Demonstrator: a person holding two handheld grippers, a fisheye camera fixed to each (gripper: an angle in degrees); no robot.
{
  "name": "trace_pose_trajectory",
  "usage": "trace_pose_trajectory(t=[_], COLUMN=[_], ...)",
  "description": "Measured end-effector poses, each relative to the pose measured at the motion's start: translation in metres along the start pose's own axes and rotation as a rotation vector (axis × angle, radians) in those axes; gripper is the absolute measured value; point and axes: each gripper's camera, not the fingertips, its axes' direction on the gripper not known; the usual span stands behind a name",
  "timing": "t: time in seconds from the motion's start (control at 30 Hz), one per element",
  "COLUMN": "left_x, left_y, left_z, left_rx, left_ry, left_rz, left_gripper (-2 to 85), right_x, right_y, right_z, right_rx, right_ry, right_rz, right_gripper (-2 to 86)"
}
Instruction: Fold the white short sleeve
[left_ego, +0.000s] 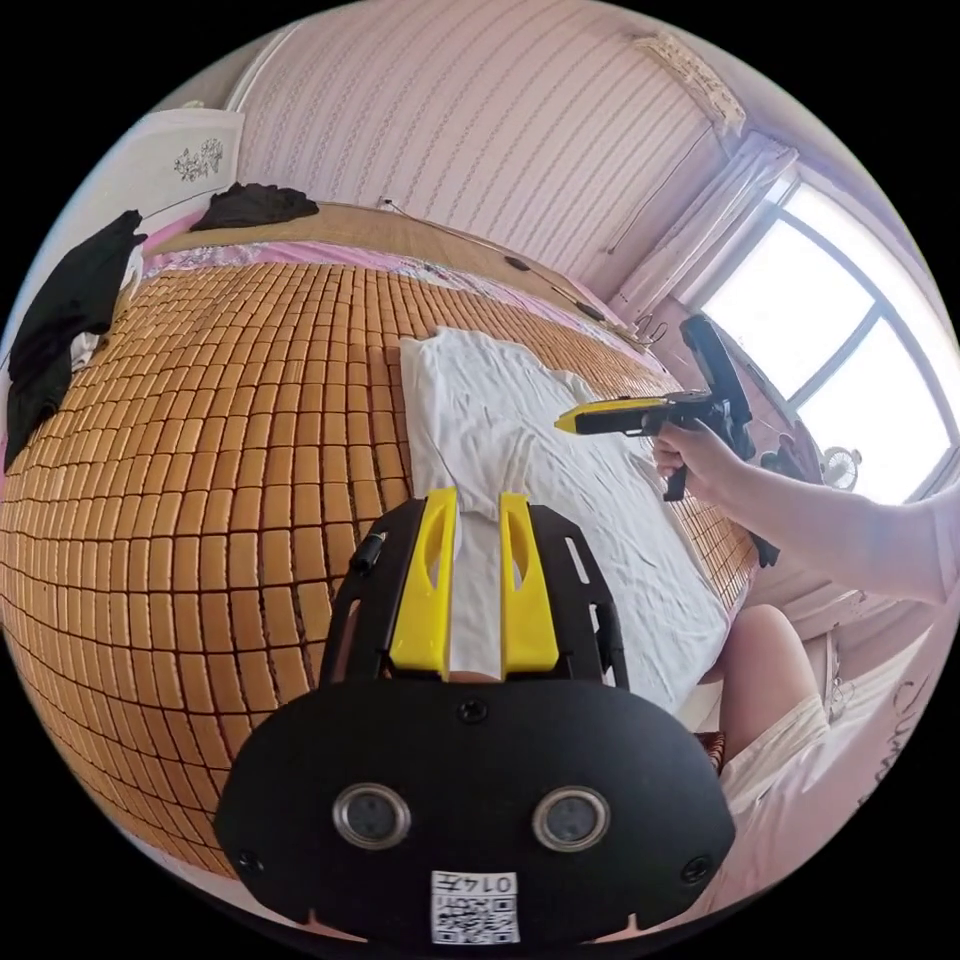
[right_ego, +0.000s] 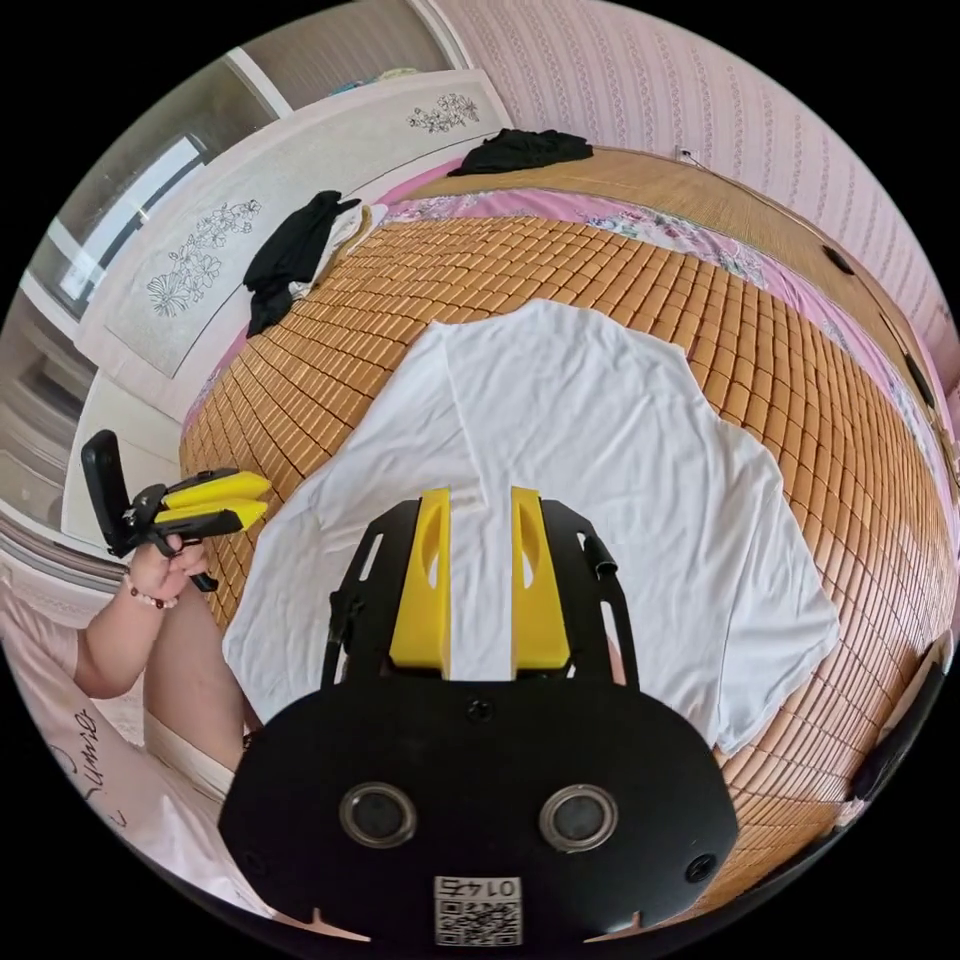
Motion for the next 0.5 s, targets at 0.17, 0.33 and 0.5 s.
trace_pose_trajectory(t=[0.17, 0.33, 0.5], left_x=[0.008, 0.019, 0.022], left_y=[-0.017, -0.034, -0.043], left_z=[0.024, 0.055, 0.066], left_rx=[-0.064, -0.127, -0.150], left_ry=[-0.042, -0.076, -0.063], left_rz=[0.045, 0.077, 0.065], left_gripper=[6.7, 6.4, 3.3], right_x=[-0.024, -0.029, -0.035], right_y=[-0.084, -0.148, -0.180], right_z=[0.012, 0.051, 0.046], right_rx=[0.038, -0.065, -0.112], right_ry=[-0.068, -0.084, -0.113], right_rz=[-0.112, -0.127, -0.168], right_gripper=[8.8, 9.8, 1.3])
